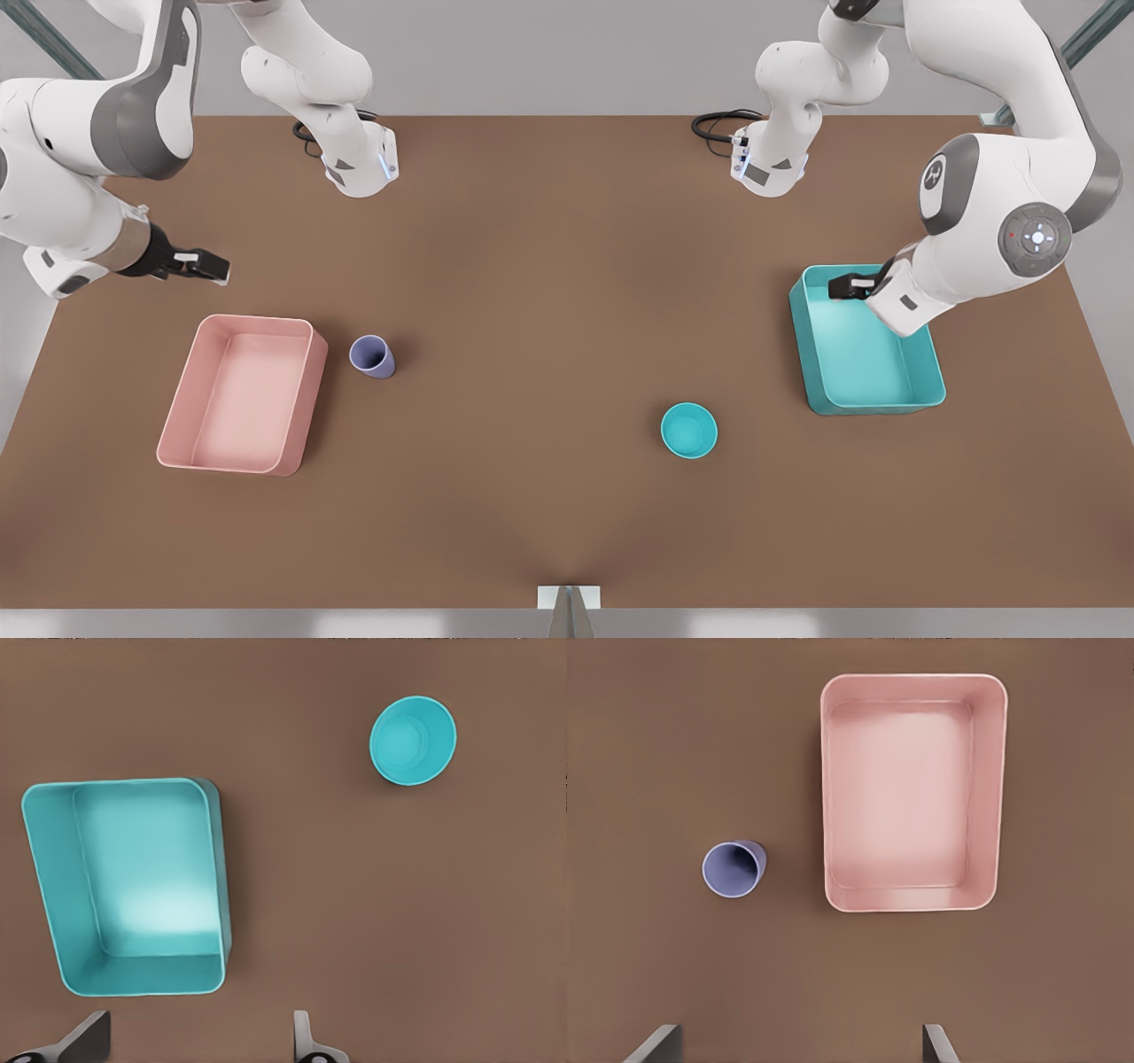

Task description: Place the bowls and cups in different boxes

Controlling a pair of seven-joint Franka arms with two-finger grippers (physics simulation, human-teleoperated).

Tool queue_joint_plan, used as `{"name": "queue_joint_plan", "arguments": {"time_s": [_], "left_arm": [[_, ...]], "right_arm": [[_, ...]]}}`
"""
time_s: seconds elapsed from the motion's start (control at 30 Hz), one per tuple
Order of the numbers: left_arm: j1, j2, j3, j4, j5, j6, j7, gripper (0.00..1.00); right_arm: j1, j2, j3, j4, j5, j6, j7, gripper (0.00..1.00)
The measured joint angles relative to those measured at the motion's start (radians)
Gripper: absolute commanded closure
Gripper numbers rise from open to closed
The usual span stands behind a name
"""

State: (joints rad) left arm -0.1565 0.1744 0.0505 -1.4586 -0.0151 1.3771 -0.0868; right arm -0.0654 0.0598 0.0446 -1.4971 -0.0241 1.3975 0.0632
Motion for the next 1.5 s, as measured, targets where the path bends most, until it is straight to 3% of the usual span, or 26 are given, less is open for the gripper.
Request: {"name": "queue_joint_plan", "arguments": {"time_s": [0.13, 0.23, 0.37, 0.63, 0.93, 0.97, 1.03, 1.07, 1.1, 1.4, 1.43, 1.5], "left_arm": [[0.005, 0.04, -0.008, 0.007, -0.006, 0.018, -0.006, 0.0], [0.0, 0.3, -0.053, 0.168, -0.015, 0.061, -0.002, 0.0], [0.008, 0.521, -0.108, 0.172, -0.064, 0.259, 0.004, 0.0], [0.026, 0.614, -0.124, 0.109, -0.255, 0.571, 0.013, 0.0], [0.017, 0.653, -0.154, 0.006, -0.334, 0.766, 0.014, 0.0], [0.017, 0.659, -0.156, 0.005, -0.336, 0.779, 0.013, 0.14], [0.017, 0.665, -0.158, 0.004, -0.339, 0.8, 0.011, 0.61], [0.017, 0.666, -0.159, 0.004, -0.34, 0.808, 0.01, 0.73], [0.017, 0.667, -0.163, 0.004, -0.341, 0.815, 0.007, 0.79], [0.023, 0.586, -0.156, 0.003, -0.328, 0.779, -0.022, 0.79], [0.023, 0.526, -0.12, -0.01, -0.32, 0.74, -0.028, 0.79], [0.039, 0.361, -0.042, -0.111, -0.212, 0.648, -0.041, 0.79]], "right_arm": [[0.002, 0.061, 0.009, 0.0, 0.002, 0.028, 0.005, 0.0], [0.122, 0.151, 0.012, -0.016, 0.006, 0.084, 0.01, 0.0], [0.192, 0.169, 0.013, -0.18, 0.008, 0.234, 0.023, 0.0], [0.174, 0.136, 0.009, -0.525, 0.01, 0.641, 0.055, 0.0], [0.176, 0.159, 0.011, -0.651, 0.008, 0.888, 0.081, 0.0], [0.176, 0.159, 0.011, -0.665, 0.008, 0.898, 0.083, 0.0], [0.176, 0.159, 0.011, -0.69, 0.007, 0.916, 0.087, 0.0], [0.176, 0.165, 0.011, -0.697, 0.007, 0.922, 0.089, 0.0], [0.176, 0.171, 0.011, -0.701, 0.007, 0.928, 0.091, 0.0], [0.16, 0.265, 0.009, -0.698, 0.008, 0.977, 0.103, 0.01], [0.16, 0.271, 0.008, -0.697, 0.009, 0.981, 0.104, 0.06], [0.159, 0.276, 0.008, -0.695, 0.011, 0.987, 0.104, 0.53]]}}
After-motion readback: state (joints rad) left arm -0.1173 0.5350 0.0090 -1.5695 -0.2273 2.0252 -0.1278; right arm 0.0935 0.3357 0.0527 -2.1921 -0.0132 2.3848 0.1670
